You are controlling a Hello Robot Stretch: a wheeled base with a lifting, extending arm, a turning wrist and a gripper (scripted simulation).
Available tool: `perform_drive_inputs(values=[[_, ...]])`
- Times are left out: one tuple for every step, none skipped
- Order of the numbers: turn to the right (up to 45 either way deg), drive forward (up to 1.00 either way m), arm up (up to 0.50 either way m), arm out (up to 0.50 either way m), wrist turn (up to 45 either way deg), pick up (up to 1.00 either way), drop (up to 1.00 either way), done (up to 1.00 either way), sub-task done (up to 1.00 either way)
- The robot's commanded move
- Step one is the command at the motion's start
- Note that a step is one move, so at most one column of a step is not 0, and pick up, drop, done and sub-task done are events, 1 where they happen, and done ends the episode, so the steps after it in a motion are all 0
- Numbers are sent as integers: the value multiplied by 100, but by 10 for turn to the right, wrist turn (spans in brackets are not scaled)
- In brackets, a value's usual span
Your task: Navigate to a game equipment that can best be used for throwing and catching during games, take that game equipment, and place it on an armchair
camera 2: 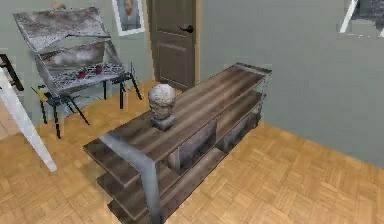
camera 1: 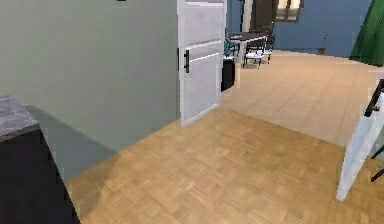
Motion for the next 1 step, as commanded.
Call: perform_drive_inputs(values=[[-30,0,0,0,0,0,0,0,0]])
